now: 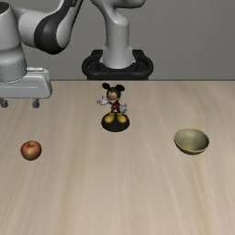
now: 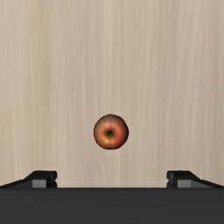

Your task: Pick up the apple and put it on the bowl

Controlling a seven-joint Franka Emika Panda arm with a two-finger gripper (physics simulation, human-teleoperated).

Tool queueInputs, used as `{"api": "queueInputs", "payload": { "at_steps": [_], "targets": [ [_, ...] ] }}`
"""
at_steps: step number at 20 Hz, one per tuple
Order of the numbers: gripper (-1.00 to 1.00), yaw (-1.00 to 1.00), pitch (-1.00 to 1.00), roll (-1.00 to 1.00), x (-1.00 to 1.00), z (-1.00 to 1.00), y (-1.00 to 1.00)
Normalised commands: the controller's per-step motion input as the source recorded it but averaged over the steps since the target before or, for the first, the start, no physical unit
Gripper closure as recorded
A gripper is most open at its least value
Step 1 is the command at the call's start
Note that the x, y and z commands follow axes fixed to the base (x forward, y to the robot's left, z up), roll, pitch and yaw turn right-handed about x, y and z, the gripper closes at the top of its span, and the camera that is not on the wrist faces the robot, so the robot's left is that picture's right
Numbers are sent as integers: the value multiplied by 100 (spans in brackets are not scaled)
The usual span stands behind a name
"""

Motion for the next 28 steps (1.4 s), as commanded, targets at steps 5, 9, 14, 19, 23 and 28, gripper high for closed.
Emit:
{"api": "queueInputs", "payload": {
  "at_steps": [5,9,14,19,23,28],
  "targets": [
    [-100,0,0,0,0,-100,0],
    [-100,0,0,0,0,-100,0],
    [-100,0,0,0,0,-100,0],
    [100,0,0,0,0,0,0],
    [100,0,0,0,0,25,0],
    [100,0,0,0,0,20,0]
  ]
}}
